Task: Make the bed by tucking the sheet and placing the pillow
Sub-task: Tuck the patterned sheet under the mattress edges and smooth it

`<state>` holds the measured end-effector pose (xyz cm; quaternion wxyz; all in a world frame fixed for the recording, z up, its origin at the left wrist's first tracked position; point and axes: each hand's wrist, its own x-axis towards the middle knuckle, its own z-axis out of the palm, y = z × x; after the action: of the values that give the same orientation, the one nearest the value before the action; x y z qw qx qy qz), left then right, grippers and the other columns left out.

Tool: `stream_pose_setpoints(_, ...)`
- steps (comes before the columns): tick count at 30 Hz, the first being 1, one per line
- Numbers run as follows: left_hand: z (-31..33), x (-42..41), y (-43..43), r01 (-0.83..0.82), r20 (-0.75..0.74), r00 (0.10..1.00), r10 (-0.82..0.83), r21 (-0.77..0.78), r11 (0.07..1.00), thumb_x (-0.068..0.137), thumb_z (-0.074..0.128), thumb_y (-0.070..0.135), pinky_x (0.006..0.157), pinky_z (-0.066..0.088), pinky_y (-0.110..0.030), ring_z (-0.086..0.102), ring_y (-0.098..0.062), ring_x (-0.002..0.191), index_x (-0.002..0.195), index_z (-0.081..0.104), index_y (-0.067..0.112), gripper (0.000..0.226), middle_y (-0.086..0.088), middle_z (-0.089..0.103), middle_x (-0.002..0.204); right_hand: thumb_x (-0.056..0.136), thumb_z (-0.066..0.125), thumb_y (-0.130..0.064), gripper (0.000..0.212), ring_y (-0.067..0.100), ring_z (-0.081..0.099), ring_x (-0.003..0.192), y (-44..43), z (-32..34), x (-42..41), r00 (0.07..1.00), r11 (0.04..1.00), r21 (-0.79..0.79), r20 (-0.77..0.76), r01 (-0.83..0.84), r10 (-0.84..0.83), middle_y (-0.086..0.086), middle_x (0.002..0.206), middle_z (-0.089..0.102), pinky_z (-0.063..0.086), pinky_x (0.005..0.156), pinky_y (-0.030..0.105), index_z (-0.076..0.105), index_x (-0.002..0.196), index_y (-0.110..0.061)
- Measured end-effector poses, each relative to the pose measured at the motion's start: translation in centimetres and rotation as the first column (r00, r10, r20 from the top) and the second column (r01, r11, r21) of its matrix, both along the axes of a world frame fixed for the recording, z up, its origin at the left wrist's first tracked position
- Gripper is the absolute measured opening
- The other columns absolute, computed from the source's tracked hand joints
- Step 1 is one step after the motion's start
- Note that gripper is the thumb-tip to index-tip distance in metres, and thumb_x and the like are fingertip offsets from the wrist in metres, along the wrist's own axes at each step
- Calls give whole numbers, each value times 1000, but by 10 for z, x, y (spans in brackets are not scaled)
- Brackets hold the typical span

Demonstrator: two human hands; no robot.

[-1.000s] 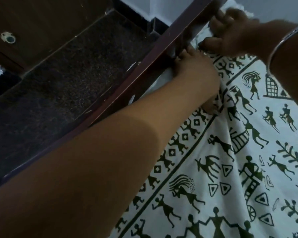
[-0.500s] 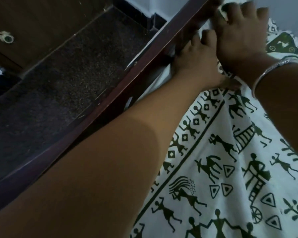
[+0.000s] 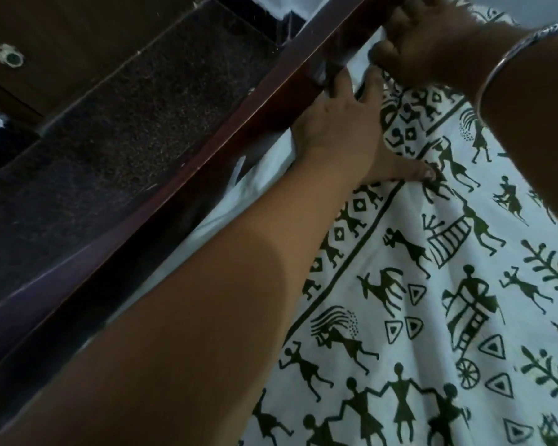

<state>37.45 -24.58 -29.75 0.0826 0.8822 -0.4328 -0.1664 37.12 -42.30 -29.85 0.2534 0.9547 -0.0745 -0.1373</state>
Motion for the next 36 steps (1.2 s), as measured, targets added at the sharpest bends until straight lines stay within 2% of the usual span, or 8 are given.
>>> stream_pose_setpoints(5, 10, 3, 10, 2, -124, 992, -6, -28, 1000, 45, 59, 89, 107, 25, -54, 16, -40, 140, 150, 0, 28, 135, -17, -1, 156, 99, 24, -43, 60, 46, 33, 131, 36, 10, -19, 866, 889, 259, 240, 377, -438, 24, 147, 29, 28, 103, 59, 15, 149, -12)
stream_pose_setpoints(8, 19, 0, 16, 32, -117, 993, -29, 18, 999, 57, 57, 85, 110, 23, -52, 10, -40, 141, 151, 1, 30, 122, -16, -8, 156, 95, 37, -34, 49, 46, 47, 113, 61, 23, -39, 882, 956, 194, 379, 222, -281, 30, 124, 50, 34, 96, 55, 45, 130, -1)
stream_pose_setpoints(12, 28, -12, 47, 135, -16, 991, -134, 78, 988, 77, 54, 69, 117, 11, -48, -6, -35, 144, 151, 12, 16, 100, -16, -13, 156, 89, 27, -35, 59, 41, 48, 116, 93, 31, -60, 945, 885, 455, 322, -95, -64, 28, 126, 53, 36, 95, 43, 53, 126, 3)
stream_pose_setpoints(17, 20, -57, 129, -110, 73, 992, 104, 91, 990, 72, 49, 76, 108, 15, -60, 8, -44, 140, 150, 1, 22, 106, -22, -2, 155, 84, 14, -77, 89, 25, -4, 146, 122, 20, -63, 981, 876, 450, 3, 174, -196, 2, 160, -4, 1, 116, 52, -4, 152, -21)
stream_pose_setpoints(21, 12, -58, 143, -183, 76, 981, 178, 65, 981, 68, 40, 86, 107, 15, -58, 13, -45, 137, 149, -8, 23, 113, -17, -1, 156, 91, 11, -66, 77, 35, 13, 143, 155, 24, -65, 965, 972, 134, 148, 195, -214, 14, 155, 23, 6, 113, 55, 14, 151, -17)
stream_pose_setpoints(24, 12, -53, 145, -160, 74, 984, 160, -17, 987, 76, 45, 75, 111, 16, -49, 15, -37, 140, 151, 1, 15, 106, -16, 6, 157, 96, 28, -42, 53, 40, 42, 122, 191, 25, -74, 957, 982, 183, 289, -47, -8, 26, 124, 53, 24, 107, 52, 48, 129, -5)
stream_pose_setpoints(29, 27, -89, 201, -25, 235, 972, 18, 26, 999, 81, 50, 61, 112, 16, -50, 15, -40, 141, 149, 13, 9, 93, -23, 12, 154, 100, 26, -37, 60, 28, 2, 146, 227, 10, -95, 981, 882, 471, 160, 23, -111, 11, 159, 3, 5, 117, 47, 7, 152, -15)
stream_pose_setpoints(36, 20, -91, 285, -114, 103, 990, 101, 127, 985, 66, 24, 83, 113, 9, -50, 7, -37, 142, 149, -7, 20, 108, -20, -2, 156, 95, 31, -40, 61, 35, 21, 141, 271, 26, -109, 954, 891, 454, 271, -10, -127, 18, 153, 26, 13, 116, 50, 27, 146, -6)
